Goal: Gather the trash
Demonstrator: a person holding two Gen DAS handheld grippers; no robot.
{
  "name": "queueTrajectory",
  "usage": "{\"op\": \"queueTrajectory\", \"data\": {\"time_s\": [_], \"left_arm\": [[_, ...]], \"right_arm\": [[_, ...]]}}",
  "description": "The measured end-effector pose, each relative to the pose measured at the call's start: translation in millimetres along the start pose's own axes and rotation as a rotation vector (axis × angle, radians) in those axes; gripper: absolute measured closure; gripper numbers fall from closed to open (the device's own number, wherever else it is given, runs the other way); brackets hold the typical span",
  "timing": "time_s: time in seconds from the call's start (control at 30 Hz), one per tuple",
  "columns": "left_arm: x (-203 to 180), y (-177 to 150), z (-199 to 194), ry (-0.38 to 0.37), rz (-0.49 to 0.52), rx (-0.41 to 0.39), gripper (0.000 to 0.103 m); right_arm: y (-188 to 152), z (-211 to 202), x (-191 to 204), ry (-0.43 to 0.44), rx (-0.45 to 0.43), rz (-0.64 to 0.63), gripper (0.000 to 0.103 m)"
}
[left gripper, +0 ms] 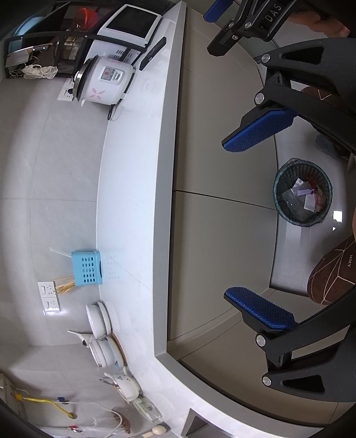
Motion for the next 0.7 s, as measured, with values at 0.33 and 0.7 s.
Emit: {"op": "queueTrajectory", "data": {"time_s": [0.33,0.7], "left_arm": [[6.9,0.2,0.2,-0.008,-0.005,0.000,0.006],[2.3,1.0,-0.2,-0.004,-0.003,-0.006,0.006]], "right_arm": [[0.9,0.3,1.5,0.013,-0.001,-0.002,0.008],[0.0,0.1,2.5,0.016,-0.002,0.002,0.008]]}}
Point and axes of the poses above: each gripper's, at about its wrist camera, not at the fingertips, and z roughly the way its jaws point, x to its left, y to its top, the point moved 3 cm from there along z, roughly the way its jaws point, and after that the axes turned 2 degrees about -z, right-handed, at the moved point
